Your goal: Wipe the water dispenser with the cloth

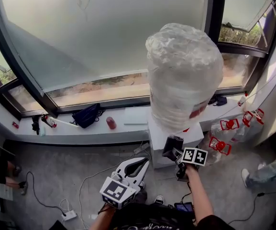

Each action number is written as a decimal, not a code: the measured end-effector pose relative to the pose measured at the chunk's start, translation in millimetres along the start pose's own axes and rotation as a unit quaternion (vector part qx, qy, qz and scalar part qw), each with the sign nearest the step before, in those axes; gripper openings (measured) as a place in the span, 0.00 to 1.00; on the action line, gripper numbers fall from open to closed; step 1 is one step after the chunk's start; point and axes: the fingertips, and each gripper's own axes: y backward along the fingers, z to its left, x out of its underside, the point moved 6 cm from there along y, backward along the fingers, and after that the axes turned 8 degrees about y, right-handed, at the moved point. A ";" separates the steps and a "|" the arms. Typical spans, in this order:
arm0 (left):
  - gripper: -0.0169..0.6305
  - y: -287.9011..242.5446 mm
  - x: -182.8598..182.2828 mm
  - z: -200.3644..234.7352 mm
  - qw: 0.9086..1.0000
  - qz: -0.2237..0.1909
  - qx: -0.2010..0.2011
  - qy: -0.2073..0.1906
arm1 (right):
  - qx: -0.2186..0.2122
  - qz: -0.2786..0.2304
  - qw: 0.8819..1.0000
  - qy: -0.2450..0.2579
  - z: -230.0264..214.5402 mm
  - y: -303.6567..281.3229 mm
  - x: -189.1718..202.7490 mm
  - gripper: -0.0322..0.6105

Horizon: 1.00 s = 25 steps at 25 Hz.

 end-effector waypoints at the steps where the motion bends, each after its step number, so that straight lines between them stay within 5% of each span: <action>1: 0.06 -3.6 1.1 1.7 1.000 0.001 0.007 -0.003 | 0.007 -0.005 1.000 -0.005 -7.1 3.7 -3.1 0.22; 10: 0.06 -22.6 3.0 -2.4 0.999 0.017 0.035 0.006 | 0.058 -0.038 0.997 -0.041 -73.5 34.3 -32.8 0.22; 25: 0.06 -12.3 3.3 -12.2 1.000 0.013 0.010 0.000 | 0.137 -0.058 0.988 -0.047 -150.5 65.1 -62.5 0.22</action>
